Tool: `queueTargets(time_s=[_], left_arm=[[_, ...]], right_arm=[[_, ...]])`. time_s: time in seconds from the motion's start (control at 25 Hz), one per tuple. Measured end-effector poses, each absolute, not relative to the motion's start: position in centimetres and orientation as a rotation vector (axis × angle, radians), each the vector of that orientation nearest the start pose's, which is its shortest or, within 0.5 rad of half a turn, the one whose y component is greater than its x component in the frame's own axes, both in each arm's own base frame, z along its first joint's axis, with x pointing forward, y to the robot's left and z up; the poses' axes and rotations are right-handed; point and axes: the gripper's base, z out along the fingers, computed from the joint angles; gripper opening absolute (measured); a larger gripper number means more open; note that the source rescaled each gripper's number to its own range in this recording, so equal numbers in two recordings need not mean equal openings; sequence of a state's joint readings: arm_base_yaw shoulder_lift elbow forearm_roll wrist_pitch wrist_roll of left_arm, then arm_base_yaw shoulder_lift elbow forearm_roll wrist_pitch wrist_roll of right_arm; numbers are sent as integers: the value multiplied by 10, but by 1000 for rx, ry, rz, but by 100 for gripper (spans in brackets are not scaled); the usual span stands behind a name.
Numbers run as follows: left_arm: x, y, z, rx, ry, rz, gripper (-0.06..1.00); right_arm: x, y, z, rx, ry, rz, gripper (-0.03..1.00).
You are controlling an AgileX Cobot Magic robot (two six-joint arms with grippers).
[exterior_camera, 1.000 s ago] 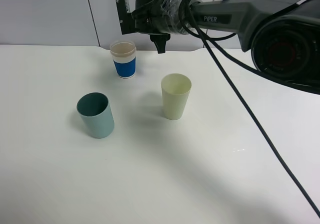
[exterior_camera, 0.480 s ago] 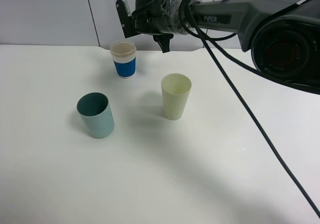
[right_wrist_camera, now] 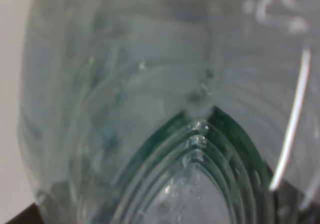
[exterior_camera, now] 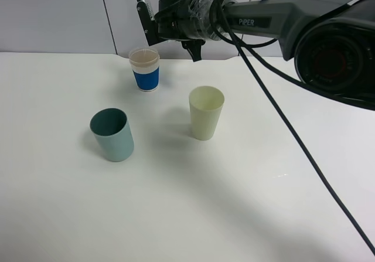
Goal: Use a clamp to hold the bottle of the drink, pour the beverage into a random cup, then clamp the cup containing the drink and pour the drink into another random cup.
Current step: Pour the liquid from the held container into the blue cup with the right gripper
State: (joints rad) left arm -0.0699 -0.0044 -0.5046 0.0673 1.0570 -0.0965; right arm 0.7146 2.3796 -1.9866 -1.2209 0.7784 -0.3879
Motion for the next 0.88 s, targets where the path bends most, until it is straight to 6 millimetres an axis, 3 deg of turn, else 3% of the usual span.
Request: queueTargets(time_s=[0.88], left_arm=[[-6, 6, 279, -30, 2030, -24, 83]], right_arm=[[442, 303, 196, -1806, 1386, -1226, 0]])
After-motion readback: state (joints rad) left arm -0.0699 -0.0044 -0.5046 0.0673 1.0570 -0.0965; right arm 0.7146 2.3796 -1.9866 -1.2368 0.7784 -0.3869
